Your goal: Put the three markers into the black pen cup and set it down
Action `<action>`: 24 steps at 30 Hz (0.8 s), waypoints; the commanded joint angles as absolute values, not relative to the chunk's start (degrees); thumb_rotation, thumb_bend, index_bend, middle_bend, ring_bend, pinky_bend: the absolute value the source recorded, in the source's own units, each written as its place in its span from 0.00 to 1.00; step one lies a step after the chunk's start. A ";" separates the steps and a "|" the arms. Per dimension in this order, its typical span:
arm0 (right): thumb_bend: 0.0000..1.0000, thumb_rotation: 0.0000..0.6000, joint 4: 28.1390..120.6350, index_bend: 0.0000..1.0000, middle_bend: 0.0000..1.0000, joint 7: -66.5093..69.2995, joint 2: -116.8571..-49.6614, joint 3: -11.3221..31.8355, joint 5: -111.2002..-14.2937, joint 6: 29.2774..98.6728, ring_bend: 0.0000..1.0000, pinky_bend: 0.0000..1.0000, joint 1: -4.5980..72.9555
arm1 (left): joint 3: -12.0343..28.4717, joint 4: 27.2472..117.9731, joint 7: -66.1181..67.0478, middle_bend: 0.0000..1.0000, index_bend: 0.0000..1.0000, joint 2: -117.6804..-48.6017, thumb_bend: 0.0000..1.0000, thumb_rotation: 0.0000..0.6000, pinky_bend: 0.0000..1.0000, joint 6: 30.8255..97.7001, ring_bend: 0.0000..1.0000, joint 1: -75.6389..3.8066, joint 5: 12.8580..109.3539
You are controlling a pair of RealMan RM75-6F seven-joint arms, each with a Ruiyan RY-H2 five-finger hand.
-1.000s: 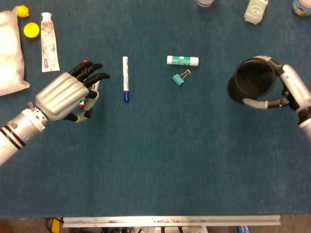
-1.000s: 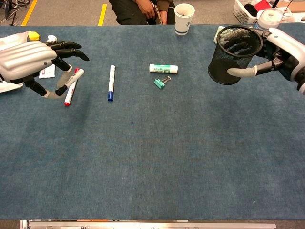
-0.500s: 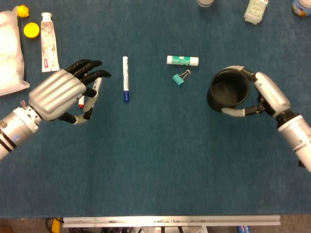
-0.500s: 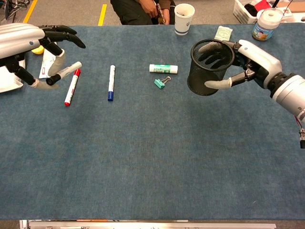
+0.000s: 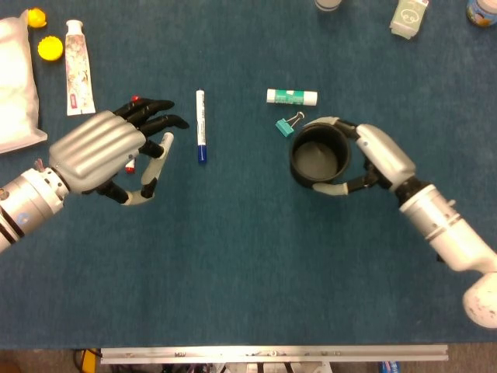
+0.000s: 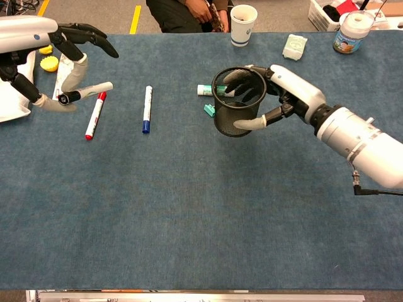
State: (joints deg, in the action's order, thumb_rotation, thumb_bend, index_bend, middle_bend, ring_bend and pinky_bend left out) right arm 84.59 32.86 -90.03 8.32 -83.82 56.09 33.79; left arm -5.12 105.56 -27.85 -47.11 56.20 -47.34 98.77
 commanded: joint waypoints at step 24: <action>0.16 1.00 70.23 0.36 0.35 29.11 -106.01 11.95 -82.70 54.08 0.28 0.29 42.75 | -3.36 110.10 -40.76 0.16 0.69 -41.90 0.23 1.00 0.09 55.06 0.02 -48.34 102.96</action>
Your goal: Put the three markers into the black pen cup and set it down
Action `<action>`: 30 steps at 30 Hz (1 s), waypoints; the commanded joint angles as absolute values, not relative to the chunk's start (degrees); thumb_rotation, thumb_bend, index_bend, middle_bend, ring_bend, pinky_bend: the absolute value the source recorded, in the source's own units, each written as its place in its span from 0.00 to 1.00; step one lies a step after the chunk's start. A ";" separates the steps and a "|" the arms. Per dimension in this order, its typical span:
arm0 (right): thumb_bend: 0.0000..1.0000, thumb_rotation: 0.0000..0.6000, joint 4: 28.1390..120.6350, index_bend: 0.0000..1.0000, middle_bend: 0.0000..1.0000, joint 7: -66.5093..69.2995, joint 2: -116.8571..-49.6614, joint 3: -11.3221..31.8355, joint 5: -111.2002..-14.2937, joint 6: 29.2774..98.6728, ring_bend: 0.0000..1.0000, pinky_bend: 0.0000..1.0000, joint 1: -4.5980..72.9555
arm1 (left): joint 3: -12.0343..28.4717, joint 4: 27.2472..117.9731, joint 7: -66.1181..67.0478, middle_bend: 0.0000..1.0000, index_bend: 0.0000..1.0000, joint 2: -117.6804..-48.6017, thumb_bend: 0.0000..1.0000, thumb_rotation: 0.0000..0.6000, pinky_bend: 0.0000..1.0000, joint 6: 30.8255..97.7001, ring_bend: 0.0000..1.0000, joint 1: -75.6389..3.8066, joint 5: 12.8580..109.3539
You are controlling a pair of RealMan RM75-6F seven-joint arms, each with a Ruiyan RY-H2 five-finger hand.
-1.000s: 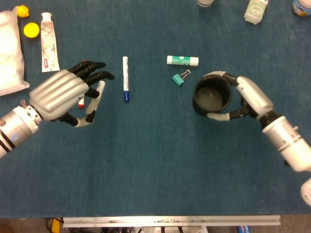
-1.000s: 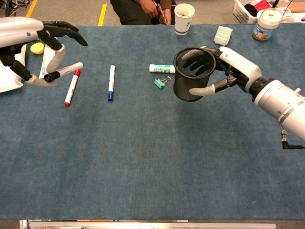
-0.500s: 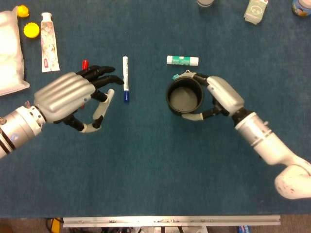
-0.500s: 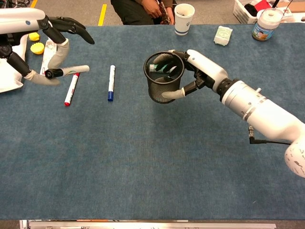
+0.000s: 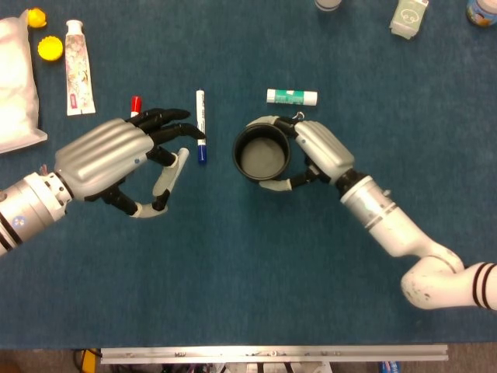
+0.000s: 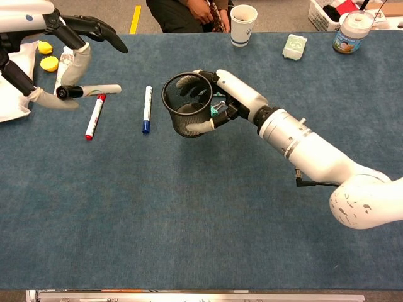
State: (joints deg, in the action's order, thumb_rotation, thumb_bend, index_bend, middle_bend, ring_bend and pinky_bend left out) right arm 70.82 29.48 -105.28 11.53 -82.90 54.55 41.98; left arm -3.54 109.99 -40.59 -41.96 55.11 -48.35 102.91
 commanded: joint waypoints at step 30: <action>0.16 1.00 63.82 0.36 0.35 18.64 -115.59 19.54 -74.84 47.81 0.28 0.29 53.78 | -1.12 110.77 -39.91 0.16 0.69 -42.96 0.23 1.00 0.09 51.04 0.02 -49.65 102.12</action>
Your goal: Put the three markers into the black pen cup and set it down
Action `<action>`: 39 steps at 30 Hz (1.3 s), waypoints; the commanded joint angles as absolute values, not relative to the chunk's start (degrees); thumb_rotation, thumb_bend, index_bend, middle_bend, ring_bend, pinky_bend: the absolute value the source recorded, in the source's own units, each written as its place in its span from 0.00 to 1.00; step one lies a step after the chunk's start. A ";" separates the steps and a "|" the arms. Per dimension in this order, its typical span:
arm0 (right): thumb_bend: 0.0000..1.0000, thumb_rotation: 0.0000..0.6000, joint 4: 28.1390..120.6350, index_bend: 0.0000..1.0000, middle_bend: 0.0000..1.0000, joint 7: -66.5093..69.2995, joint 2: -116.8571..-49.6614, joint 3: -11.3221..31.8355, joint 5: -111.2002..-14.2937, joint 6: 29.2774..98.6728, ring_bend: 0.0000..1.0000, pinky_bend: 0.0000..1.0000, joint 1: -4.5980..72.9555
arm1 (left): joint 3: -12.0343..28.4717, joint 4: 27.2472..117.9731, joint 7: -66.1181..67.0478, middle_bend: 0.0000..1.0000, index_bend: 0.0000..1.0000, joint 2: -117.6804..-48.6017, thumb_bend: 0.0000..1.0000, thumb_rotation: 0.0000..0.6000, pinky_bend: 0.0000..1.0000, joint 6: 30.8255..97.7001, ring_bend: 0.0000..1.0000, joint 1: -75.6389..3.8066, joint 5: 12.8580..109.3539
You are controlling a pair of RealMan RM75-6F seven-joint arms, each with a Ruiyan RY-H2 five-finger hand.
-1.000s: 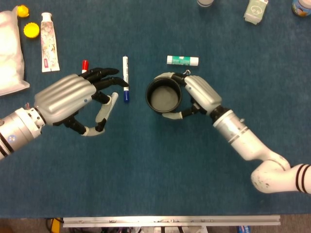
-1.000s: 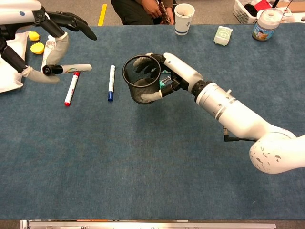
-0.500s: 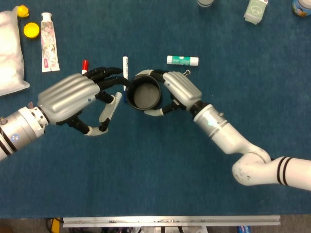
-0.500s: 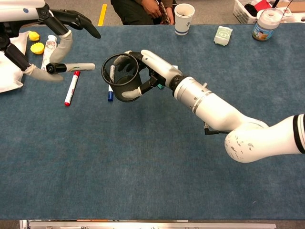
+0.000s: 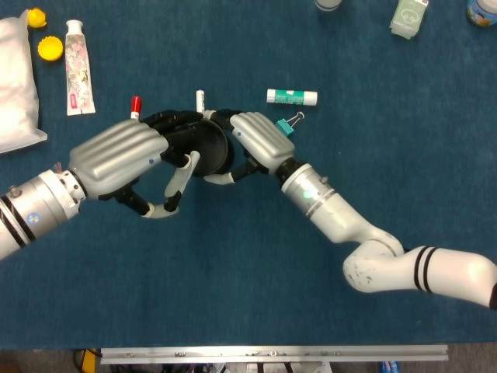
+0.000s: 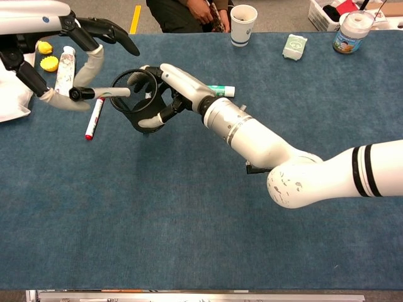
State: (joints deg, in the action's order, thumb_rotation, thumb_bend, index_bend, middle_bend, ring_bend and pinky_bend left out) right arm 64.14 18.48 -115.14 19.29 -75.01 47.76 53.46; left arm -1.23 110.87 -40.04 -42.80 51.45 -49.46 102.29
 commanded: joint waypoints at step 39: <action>0.16 1.00 66.32 0.36 0.35 21.72 -113.77 18.77 -74.38 49.53 0.28 0.29 52.77 | 1.33 108.35 -34.39 0.00 0.00 -46.83 0.23 1.00 0.09 48.27 0.00 -48.82 94.05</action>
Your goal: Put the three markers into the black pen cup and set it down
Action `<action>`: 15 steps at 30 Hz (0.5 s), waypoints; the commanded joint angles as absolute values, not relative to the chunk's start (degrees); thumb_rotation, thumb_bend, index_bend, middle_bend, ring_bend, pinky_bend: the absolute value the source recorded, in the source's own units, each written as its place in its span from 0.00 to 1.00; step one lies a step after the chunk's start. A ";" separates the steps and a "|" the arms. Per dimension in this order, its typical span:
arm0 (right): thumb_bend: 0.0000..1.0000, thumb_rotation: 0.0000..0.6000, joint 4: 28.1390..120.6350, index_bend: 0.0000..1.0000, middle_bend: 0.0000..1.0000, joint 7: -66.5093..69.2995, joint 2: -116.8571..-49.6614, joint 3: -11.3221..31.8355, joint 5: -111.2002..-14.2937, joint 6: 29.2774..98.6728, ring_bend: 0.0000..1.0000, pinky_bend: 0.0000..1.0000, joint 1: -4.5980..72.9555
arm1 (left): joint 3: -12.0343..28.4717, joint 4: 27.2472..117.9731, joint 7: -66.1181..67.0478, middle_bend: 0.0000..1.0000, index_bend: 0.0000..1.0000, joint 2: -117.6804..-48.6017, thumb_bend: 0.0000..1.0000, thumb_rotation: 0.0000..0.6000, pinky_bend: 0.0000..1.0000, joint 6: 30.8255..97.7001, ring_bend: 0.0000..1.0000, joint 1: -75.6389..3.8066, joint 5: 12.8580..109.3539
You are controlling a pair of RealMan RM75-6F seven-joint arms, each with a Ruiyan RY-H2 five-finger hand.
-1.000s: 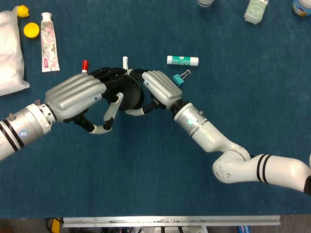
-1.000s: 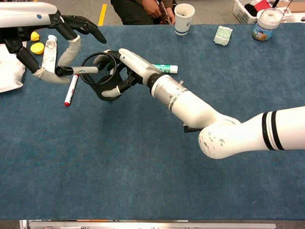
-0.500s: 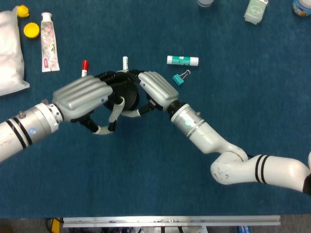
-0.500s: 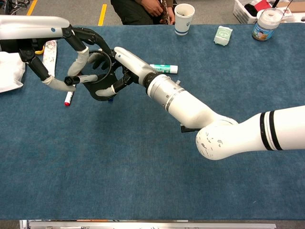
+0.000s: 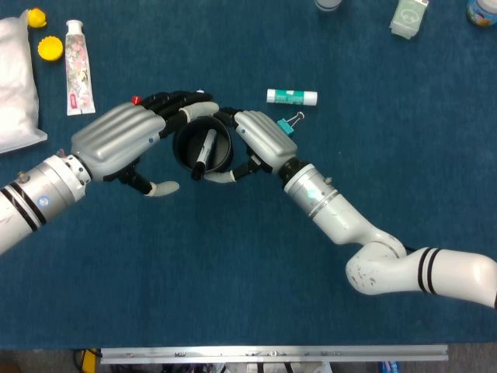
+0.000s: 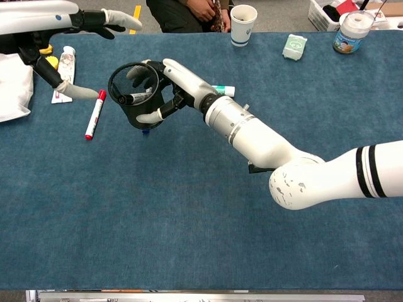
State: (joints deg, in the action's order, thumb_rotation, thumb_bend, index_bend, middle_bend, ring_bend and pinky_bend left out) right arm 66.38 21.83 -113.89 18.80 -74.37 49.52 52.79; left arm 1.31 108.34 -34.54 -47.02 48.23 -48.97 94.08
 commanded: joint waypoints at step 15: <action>0.16 1.00 73.10 0.36 0.35 22.69 -101.50 18.45 -73.15 50.16 0.28 0.29 47.66 | 1.14 103.91 -27.07 0.05 0.13 -46.60 0.23 1.00 0.09 52.25 0.00 -43.78 91.72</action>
